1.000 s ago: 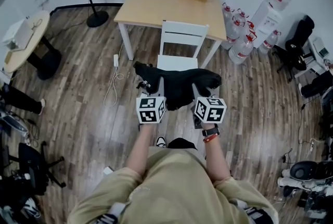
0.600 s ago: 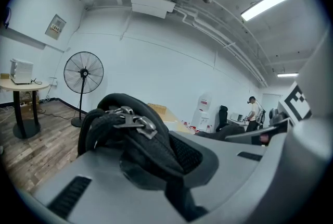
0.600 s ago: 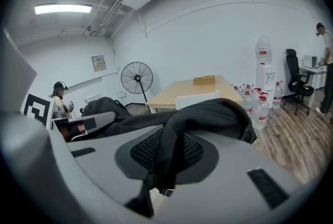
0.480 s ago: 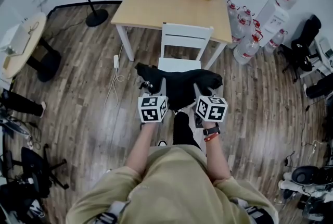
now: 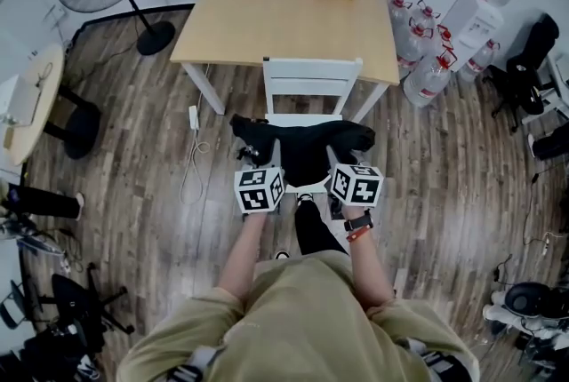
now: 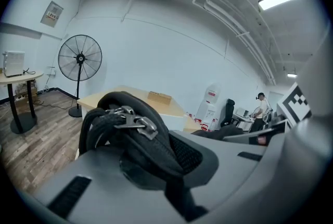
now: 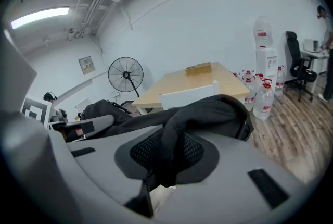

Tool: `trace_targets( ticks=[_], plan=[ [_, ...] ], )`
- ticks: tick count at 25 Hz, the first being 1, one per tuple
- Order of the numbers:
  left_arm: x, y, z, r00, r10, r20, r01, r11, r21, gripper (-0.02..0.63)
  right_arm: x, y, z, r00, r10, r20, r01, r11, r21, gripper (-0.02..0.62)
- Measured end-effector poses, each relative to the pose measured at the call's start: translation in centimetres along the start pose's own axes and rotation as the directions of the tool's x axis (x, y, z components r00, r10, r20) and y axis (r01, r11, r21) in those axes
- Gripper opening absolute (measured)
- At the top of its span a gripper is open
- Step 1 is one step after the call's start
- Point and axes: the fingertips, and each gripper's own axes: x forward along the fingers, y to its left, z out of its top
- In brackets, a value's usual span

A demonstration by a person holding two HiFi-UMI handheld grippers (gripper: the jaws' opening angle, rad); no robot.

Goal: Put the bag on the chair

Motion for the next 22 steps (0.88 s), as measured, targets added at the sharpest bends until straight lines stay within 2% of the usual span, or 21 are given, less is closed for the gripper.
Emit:
trace_targets(
  ticks=[5, 12, 22],
  plan=[
    [5.4, 0.9, -1.3, 0.996, 0.003, -0.088, -0.005, 1.000, -0.022, 0.027, 4.4, -3.2, 0.0, 0.998, -0.006, -0.064, 0.008, 0.999, 0.041, 0.071],
    [11.0, 2.2, -4.8, 0.978, -0.003, -0.210, -0.015, 0.996, -0.082, 0.028, 9.2, -6.8, -1.6, 0.989, -0.019, -0.145, 0.033, 0.995, 0.097, 0.072],
    [16.1, 5.4, -12.0, 0.926, 0.029, -0.377, -0.091, 0.985, -0.149, 0.028, 15.5, -10.5, -6.2, 0.956, 0.008, -0.293, 0.033, 0.991, 0.133, 0.078]
  ],
)
